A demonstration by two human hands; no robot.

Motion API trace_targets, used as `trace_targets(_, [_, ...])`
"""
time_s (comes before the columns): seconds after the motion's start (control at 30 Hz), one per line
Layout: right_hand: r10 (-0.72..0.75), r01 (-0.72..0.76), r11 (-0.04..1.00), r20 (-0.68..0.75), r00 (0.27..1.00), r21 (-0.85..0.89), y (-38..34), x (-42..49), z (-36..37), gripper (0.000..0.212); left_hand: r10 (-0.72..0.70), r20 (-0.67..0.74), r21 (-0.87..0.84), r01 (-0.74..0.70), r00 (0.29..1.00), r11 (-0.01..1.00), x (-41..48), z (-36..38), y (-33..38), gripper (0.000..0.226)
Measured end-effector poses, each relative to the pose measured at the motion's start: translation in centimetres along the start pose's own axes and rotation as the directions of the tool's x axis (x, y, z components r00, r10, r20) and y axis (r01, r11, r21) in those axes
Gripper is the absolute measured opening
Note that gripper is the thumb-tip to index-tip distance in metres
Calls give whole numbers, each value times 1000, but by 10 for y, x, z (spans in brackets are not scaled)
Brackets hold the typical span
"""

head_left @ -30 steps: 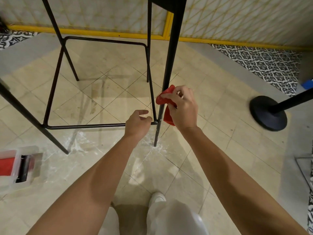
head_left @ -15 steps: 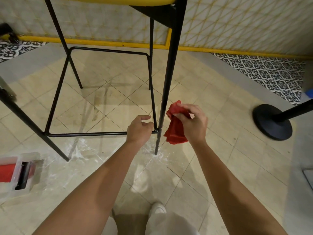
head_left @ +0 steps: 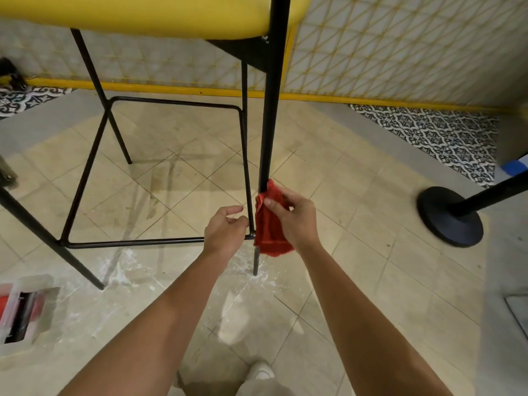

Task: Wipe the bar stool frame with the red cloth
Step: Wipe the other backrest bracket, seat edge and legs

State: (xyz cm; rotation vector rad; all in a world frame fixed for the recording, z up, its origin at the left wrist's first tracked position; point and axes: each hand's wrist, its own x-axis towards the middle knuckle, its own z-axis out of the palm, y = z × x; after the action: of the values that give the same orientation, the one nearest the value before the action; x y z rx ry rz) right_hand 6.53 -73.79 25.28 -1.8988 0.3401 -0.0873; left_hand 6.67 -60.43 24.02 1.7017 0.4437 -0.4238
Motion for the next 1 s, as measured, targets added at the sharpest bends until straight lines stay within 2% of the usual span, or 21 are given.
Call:
trace_targets(0.1, [64, -63, 998, 13, 998, -31, 5, -1, 0, 34, 7, -7, -24, -7, 1000, 1000, -1, 4, 5, 28])
trace_targets(0.23, [20, -18, 999, 29, 999, -42, -4, 1, -8, 34, 39, -26, -41, -40, 999, 998, -2, 5, 13, 25])
trace_targets(0.33, [-68, 65, 996, 55, 996, 59, -30, 4, -17, 29, 33, -44, -55, -35, 998, 998, 0, 3, 16, 25])
trace_targets(0.43, [-87, 76, 974, 44, 995, 215, -53, 8, -19, 21, 20, -32, -66, -23, 999, 998, -2, 3, 13, 24])
trace_targets(0.5, [-96, 90, 969, 12, 995, 232, -51, 6, -12, 19, 3, -30, -87, -5, 1000, 996, -3, 4, 9, 25])
trace_targets(0.63, [-87, 93, 991, -70, 994, 91, -18, -2, 3, 16, -11, -31, -101, 8, 999, 995, -2, 8, 5, 26])
trace_targets(0.83, [105, -111, 989, -61, 993, -100, 27, -3, 12, 19, -11, -28, -49, 10, 1000, 999, 4, 8, -7, 28])
trace_targets(0.93, [109, -114, 986, -47, 993, -125, 32, 0, 11, 20, -17, -30, -19, 17, 999, 1000, 10, 6, -11, 28])
trace_targets(1.0, [92, -95, 992, -42, 995, -82, 31, 1, 8, 21, -21, -32, -20, 21, 999, 1000, 14, 5, -13, 28])
